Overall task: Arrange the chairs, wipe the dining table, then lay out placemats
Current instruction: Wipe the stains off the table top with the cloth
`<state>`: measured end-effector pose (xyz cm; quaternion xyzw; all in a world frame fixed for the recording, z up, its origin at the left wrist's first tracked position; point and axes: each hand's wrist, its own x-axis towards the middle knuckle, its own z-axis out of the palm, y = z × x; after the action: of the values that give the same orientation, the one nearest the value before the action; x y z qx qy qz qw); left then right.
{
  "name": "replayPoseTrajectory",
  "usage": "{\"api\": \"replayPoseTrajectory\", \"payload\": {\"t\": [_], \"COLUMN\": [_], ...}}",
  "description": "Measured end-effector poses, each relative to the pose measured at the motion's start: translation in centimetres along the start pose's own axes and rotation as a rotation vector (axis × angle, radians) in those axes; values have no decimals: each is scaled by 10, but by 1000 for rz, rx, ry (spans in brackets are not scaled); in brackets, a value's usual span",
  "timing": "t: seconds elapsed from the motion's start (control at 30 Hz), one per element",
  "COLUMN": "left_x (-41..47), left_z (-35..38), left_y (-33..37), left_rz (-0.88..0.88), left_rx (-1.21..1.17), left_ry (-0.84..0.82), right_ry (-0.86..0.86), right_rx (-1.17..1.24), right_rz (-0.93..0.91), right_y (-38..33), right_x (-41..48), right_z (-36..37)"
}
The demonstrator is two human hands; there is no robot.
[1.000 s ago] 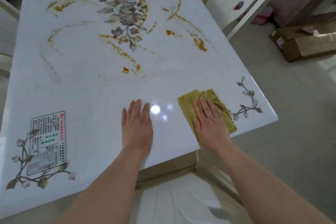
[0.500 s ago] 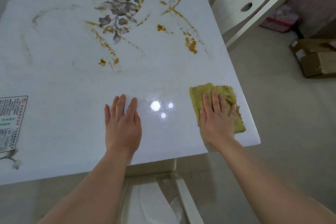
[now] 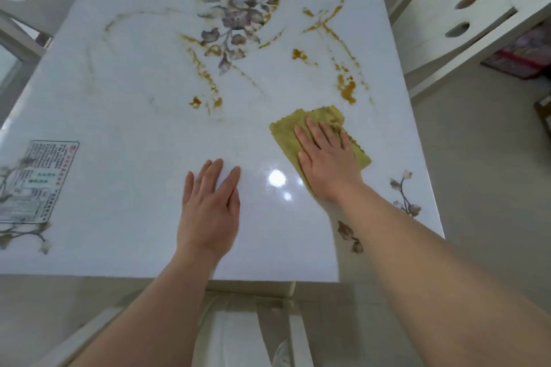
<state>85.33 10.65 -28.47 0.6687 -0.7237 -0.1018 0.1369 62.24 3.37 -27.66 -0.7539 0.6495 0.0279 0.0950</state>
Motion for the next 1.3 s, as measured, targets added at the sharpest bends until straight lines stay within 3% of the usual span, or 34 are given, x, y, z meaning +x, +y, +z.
{"api": "replayPoseTrajectory", "payload": {"t": [0.17,0.33,0.53,0.67,0.87,1.03,1.3], "left_x": [0,0,-1,-1,-2,-3,-12], "left_z": [0,-2,-4,-6,-5,-2,7], "left_y": [-1,2,2,3,1,8,62], "left_rz": [0,-6,-3,1,20,1,51], "left_rx": [-1,10,22,18,57,104,11], "left_ry": [-13,-53,-84,-99,-112,-118,-129], "right_ry": [22,42,22,10,46,26,30], "right_rx": [-9,6,43,26,-22,-7,20], "right_rz": [241,444,246,117,391,514,195], "right_y": [47,24,-37,-19,50,43,38], "right_x": [-12,-48,-89,-104,-134,-141,-159], "right_z": [1,9,22,21,23,27,27]}}
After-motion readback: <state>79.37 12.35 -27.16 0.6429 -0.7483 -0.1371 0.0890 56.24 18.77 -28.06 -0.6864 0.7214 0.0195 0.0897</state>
